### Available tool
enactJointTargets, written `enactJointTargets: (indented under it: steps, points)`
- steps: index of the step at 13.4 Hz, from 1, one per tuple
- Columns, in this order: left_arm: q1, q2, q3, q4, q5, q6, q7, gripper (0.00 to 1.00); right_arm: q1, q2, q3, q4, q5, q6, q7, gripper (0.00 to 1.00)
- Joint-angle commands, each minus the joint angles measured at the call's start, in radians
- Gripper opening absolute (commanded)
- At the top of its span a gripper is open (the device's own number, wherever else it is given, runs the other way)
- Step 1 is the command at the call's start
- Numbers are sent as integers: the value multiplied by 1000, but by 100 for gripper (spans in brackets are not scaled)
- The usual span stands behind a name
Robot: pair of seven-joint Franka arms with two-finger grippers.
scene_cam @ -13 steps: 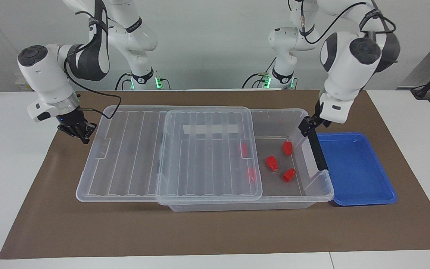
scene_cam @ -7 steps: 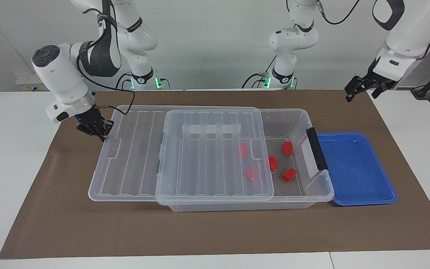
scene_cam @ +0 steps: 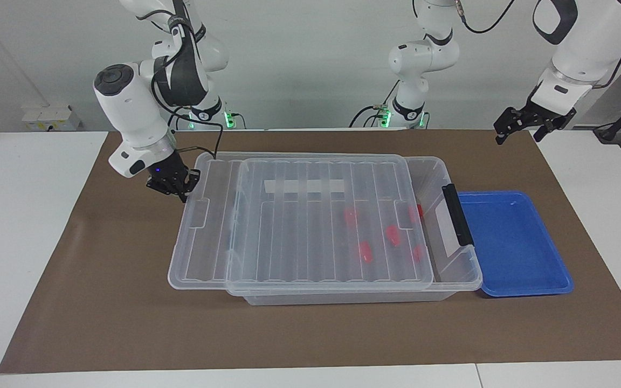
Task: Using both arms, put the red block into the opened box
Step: 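Slide the lid back shut with the right gripper while the left gripper withdraws, then release the lid and draw the right gripper back from the box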
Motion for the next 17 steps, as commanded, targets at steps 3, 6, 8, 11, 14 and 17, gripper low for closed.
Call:
enactJointTargets:
  steps: [3,6,8,11,14,17]
  points:
    - [-27,-39,6,-49,-14,28,10,100,66,-31,4,-18,25,-23,5,0]
    - [-29,-40,4,-52,-14,37,10,100,86,-29,5,-16,29,-14,5,0]
    - [-31,-39,1,-49,-19,42,12,100,103,-29,5,-16,29,-11,3,0]
    - [-115,-39,4,-47,-37,68,9,100,105,-29,5,-15,29,-11,5,0]
    - [-121,-39,6,-47,-37,72,14,100,124,-28,5,-12,31,0,5,0]
    - [-120,-39,9,-49,-37,66,18,100,131,-28,5,-12,31,6,5,0]
